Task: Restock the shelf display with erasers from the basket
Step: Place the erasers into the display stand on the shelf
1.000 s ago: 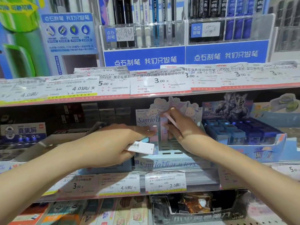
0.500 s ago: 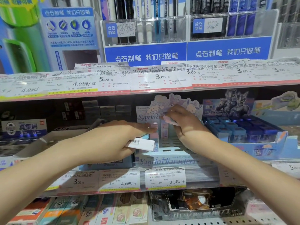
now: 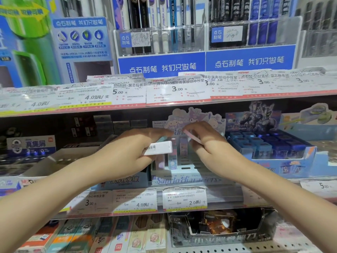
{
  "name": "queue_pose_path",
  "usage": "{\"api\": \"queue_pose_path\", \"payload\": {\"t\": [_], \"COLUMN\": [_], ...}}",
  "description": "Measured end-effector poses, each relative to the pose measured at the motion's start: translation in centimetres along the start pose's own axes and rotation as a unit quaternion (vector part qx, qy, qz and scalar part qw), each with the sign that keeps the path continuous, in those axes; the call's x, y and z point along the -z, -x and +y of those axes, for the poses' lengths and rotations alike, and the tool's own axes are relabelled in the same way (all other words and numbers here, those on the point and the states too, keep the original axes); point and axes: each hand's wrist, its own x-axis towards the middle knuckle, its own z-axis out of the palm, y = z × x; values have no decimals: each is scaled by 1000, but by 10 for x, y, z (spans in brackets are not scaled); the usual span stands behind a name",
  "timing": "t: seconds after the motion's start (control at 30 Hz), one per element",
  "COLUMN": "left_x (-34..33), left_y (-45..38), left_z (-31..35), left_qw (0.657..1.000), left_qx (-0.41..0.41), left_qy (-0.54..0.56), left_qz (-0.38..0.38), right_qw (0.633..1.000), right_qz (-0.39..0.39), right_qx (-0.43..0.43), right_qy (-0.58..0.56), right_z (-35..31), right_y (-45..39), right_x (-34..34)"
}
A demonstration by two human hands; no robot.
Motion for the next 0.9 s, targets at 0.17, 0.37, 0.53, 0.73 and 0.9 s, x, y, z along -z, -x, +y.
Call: {"api": "queue_pose_path", "payload": {"t": [0.17,0.37,0.53,0.73,0.9], "left_x": [-1,-8,-9,-1,4], "left_y": [-1,-6,-8,-9,-8], "left_z": [13,33,33,29,31], "left_qw": [988,936,929,949,966], "left_qx": [8,91,123,130,90], "left_qy": [129,330,339,283,234], "left_qz": [88,81,79,40,63], "right_qw": [998,999,997,992,987], "right_qz": [-55,-21,-26,-58,-46], "right_qx": [-5,6,48,88,85], "right_qy": [11,47,52,-77,-129], "right_z": [-18,-31,-32,-23,-14], "right_y": [15,23,26,18,13], "right_x": [4,-1,-5,15,20]}}
